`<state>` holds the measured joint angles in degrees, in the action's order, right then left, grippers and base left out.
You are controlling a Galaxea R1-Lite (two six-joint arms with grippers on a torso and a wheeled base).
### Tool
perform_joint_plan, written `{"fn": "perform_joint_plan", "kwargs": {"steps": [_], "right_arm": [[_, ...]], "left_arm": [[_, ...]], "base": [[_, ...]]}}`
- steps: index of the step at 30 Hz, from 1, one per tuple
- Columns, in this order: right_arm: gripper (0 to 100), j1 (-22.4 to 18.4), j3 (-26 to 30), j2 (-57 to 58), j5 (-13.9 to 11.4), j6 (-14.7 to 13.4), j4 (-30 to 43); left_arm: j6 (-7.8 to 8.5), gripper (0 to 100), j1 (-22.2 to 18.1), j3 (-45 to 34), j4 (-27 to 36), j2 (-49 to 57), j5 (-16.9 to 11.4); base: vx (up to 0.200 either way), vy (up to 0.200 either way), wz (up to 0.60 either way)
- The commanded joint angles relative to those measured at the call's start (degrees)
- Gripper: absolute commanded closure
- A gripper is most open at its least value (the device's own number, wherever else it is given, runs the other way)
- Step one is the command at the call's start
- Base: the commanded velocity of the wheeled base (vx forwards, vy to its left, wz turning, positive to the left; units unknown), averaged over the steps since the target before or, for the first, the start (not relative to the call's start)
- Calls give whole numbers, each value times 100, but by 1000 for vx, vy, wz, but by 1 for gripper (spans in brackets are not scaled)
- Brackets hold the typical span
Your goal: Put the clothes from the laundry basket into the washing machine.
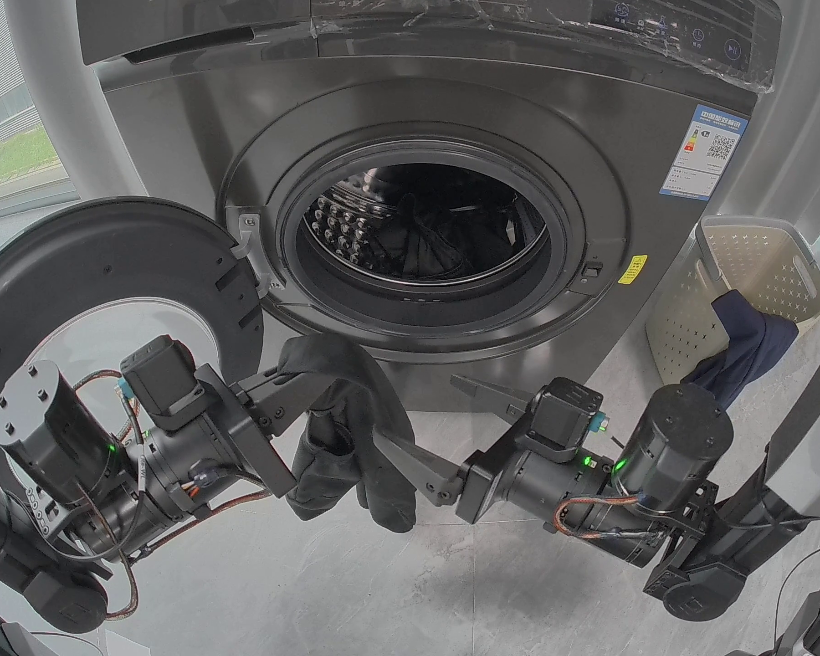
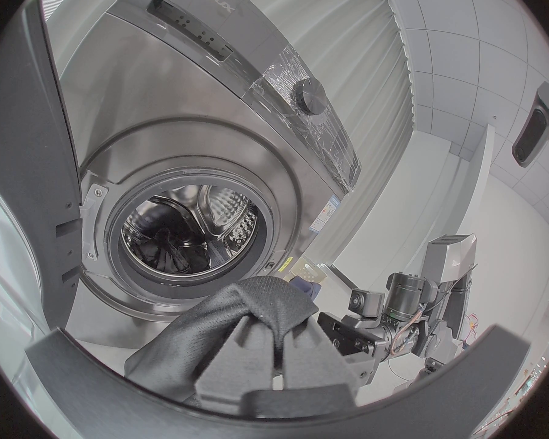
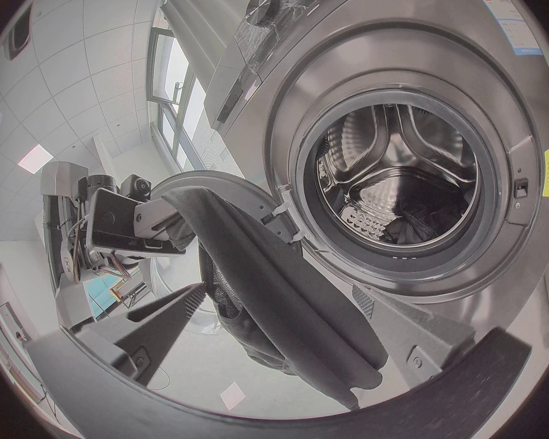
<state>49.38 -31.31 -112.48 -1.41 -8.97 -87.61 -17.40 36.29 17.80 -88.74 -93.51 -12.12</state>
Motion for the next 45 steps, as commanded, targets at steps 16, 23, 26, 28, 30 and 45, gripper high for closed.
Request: {"fn": "perform_joint_plan", "kwargs": {"steps": [16, 23, 26, 28, 30, 45], "right_arm": [[0, -60, -1422, -1056, -8, 53, -80], [100, 19, -1449, -977, 18, 18, -89], [100, 133, -1387, -828, 45, 10, -80], [100, 212, -1334, -758, 62, 1, -89], [100, 291, -1246, -661, 71, 1, -89], [100, 300, -825, -151, 300, -122, -80]], "left_arm": [[-18, 100, 141, -66, -3, 70, -10], [-27, 100, 141, -75, -3, 0, -10], [-62, 100, 141, -57, -3, -27, -1], [-62, 100, 133, -31, -3, -70, -1], [-62, 100, 97, -13, -3, -106, -10], [17, 0, 18, -242, 5, -536, 78]], "base": [[0, 0, 0], [0, 0, 0], [0, 0, 0], [0, 0, 0], [0, 0, 0], [0, 0, 0]]}}
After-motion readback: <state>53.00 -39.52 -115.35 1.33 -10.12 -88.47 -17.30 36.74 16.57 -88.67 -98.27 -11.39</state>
